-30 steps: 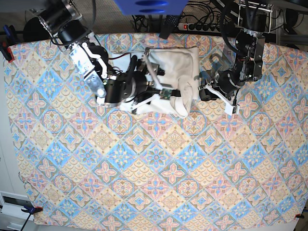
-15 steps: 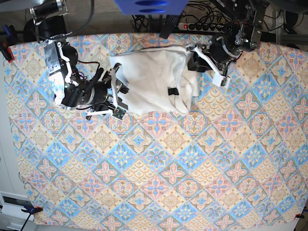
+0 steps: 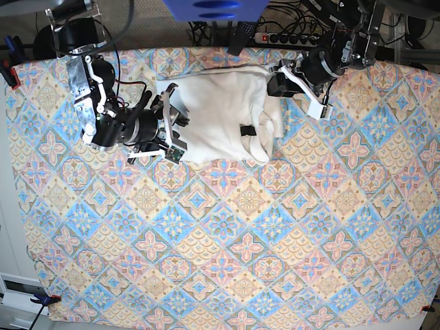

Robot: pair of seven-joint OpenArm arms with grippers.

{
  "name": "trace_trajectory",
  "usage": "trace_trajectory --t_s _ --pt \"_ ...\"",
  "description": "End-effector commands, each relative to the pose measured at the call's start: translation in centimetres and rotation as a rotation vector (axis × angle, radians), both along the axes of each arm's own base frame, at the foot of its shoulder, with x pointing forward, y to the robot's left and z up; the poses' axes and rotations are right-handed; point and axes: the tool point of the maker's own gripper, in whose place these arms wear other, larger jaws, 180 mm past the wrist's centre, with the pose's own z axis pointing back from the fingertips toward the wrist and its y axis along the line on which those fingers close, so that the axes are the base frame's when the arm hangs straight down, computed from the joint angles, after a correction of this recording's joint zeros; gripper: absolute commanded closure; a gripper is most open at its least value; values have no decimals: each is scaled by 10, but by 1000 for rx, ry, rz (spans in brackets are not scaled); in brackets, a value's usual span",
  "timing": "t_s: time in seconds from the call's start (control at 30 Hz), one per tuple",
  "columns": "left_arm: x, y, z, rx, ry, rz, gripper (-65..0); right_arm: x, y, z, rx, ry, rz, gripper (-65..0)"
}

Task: Fold the T-shirt properly
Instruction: 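Press the folded bundle flat with both grippers, then grasp the bundle edge with the left gripper and tuck it under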

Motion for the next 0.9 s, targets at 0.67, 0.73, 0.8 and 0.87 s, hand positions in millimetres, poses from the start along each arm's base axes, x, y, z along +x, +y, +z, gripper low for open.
trace_trajectory --t_s 0.67,0.73,0.8,0.87 --pt "4 -12 38 -16 -61 -81 -190 9 2 11 23 -40 4 -217" --pt "9 -11 34 -15 -55 -79 -190 9 2 11 23 -40 4 -217" --pt "13 -9 30 -12 -50 -70 -190 9 2 11 23 -40 4 -217" --pt "17 -16 28 -29 -47 -68 -190 9 2 11 23 -40 4 -217"
